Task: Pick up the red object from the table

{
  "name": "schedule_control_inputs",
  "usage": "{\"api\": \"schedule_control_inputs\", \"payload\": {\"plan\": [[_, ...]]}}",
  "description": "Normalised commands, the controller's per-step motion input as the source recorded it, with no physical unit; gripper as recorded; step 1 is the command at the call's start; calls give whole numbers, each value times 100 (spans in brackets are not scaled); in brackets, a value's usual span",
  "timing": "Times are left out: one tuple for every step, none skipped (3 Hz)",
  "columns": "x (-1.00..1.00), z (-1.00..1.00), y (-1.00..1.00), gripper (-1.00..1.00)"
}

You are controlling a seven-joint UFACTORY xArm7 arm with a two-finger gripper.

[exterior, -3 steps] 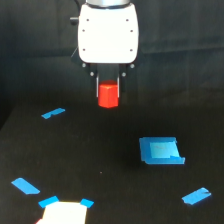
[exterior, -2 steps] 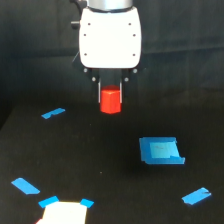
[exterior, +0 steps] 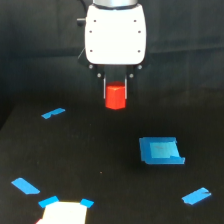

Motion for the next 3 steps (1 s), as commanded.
{"api": "schedule_control_inputs", "payload": {"plan": [[9,-9,30,-100],[-12,-7,56,-68],[-28,-3,-57,-100]]}}
